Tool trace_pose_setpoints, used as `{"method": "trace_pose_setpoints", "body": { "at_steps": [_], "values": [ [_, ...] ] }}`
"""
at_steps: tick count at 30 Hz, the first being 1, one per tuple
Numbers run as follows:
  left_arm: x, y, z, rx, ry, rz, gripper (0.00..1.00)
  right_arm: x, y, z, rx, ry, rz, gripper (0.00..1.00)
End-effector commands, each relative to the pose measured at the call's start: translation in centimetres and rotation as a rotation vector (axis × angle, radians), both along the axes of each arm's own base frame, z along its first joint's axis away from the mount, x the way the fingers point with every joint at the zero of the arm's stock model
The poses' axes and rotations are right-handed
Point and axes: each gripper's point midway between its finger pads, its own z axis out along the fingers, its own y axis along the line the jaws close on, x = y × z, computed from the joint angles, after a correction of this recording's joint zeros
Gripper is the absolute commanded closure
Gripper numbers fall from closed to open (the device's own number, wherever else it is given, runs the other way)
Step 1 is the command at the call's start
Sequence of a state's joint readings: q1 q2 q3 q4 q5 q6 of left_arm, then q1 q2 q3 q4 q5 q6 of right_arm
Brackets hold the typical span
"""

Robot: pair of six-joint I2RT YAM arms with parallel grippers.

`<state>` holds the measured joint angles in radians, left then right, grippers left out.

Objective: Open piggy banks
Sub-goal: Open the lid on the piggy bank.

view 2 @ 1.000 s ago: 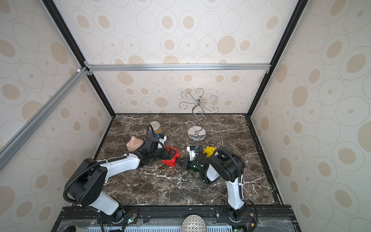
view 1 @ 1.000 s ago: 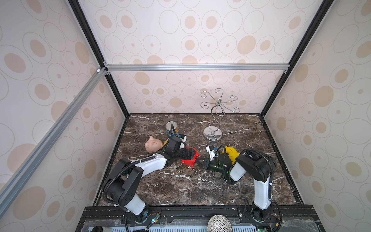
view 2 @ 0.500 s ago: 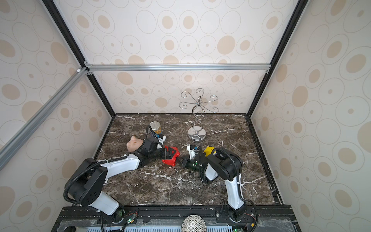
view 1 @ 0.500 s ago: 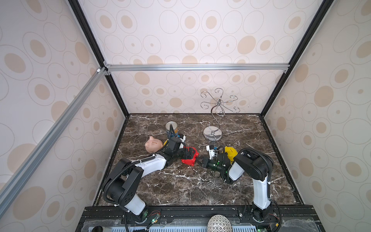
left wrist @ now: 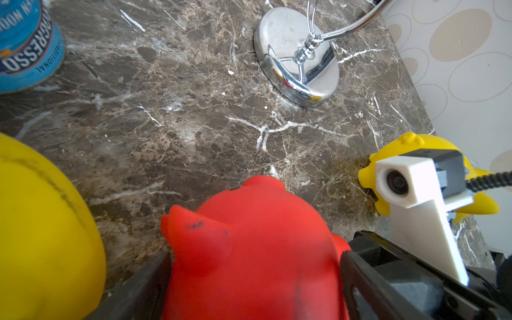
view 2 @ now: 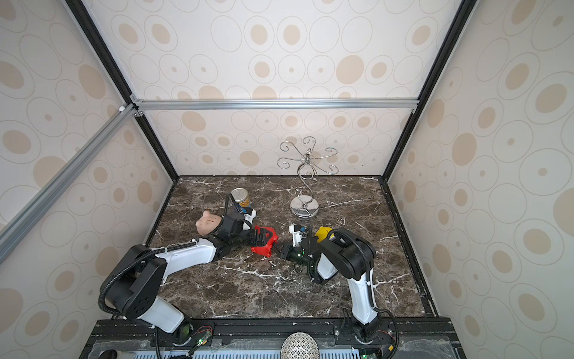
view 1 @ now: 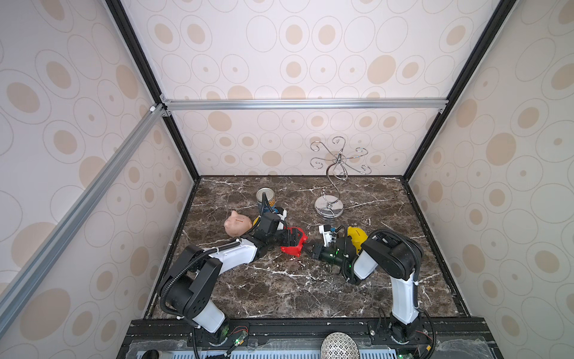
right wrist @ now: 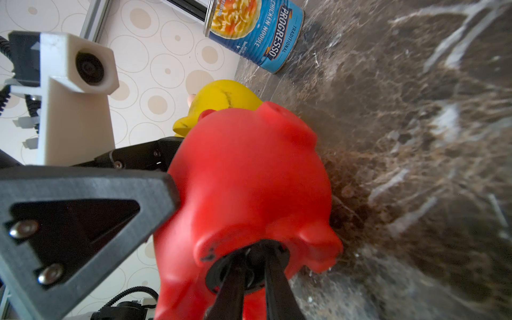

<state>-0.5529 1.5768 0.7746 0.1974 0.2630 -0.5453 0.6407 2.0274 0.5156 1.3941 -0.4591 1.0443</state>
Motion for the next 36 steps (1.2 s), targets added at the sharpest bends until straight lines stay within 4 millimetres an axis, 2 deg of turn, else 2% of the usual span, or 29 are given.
{"method": "trace_pose_setpoints", "body": {
  "at_steps": [1,11,25,31,36],
  "values": [
    [-2.5,1.2,-4.3,0.076,0.145,-0.014,0.08,0.9,0.7,0.9,0.032,-0.013,-0.017,0.85],
    [-2.7,1.0,-4.4,0.07,0.149,-0.029,0.09,1.1,1.1,1.1,0.037,-0.025,0.001,1.0],
    [-2.8,0.9,-4.6,0.069,0.156,-0.034,0.1,1.1,1.2,2.0,0.03,-0.082,0.015,1.0],
    [-2.8,0.9,-5.0,0.077,0.169,-0.035,0.1,1.0,1.3,2.2,-0.027,-0.196,0.029,1.0],
    [-2.8,0.8,-5.1,0.077,0.176,-0.038,0.11,0.2,1.6,2.8,-0.159,-0.356,0.031,1.0]
  ]
}}
